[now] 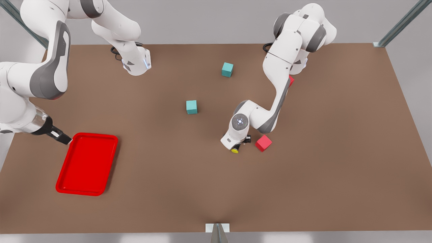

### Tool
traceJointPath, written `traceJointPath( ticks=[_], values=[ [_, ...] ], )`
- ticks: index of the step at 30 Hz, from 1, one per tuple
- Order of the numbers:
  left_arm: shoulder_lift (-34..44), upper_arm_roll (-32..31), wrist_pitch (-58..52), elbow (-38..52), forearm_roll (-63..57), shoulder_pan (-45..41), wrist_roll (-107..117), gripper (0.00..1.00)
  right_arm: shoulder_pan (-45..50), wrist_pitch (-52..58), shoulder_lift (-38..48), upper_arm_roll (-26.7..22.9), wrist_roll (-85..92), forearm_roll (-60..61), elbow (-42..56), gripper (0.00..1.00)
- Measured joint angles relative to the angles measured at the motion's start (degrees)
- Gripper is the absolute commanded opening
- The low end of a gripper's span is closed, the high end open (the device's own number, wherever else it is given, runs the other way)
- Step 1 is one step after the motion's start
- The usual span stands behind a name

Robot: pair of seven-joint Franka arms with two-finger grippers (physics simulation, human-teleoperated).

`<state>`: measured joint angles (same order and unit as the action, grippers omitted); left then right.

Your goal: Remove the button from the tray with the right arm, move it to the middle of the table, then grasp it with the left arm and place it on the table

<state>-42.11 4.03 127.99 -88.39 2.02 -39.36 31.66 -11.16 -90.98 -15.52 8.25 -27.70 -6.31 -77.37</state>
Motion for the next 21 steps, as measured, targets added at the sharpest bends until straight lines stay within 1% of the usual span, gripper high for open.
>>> traceJointPath(
  ticks=[4, 7, 8, 11, 13, 16, 19, 21],
  values=[
    [-1.99, -0.37, 2.06, -0.02, -0.78, 1.60, -3.12, 1.00, -0.33, 2.38, 0.07, -0.06, 6.00, -1.04, 2.41, 1.00],
    [-3.34, -2.05, 3.01, 0.33, -0.93, 2.54, -5.21, 1.00, -1.03, 3.34, -0.06, -0.07, 9.75, -1.19, 2.77, 1.00],
    [-3.76, -2.45, 3.26, 0.57, -0.96, 2.61, -5.84, 1.00, 0.12, 3.29, -0.18, 0.02, 10.87, -1.15, 2.75, 1.00],
    [-4.59, -3.42, 3.92, 0.94, -1.04, 2.68, -7.53, 1.00, 7.41, 3.19, -0.47, 0.17, 13.86, -1.34, 2.71, 1.00],
    [-4.68, -3.61, 4.22, 0.82, -1.04, 2.66, -8.83, 1.00, 8.79, 3.17, -0.42, 0.20, 15.63, -1.45, 2.78, 1.00],
    [-4.75, -3.67, 4.53, 0.68, -1.00, 2.63, -10.60, 1.00, 8.42, 3.39, -0.46, 0.10, 17.93, -1.92, 2.72, 1.00],
    [-4.79, -3.68, 4.66, 0.66, -1.03, 2.68, -12.04, 0.73, 8.98, 3.79, -0.52, 0.17, 19.89, -1.95, 2.72, 1.00],
    [-4.76, -3.68, 4.61, 0.59, -1.00, 2.76, -12.91, 0.73, 9.34, 3.89, -0.54, 0.19, 21.03, -2.01, 2.74, 1.00]
  ],
)
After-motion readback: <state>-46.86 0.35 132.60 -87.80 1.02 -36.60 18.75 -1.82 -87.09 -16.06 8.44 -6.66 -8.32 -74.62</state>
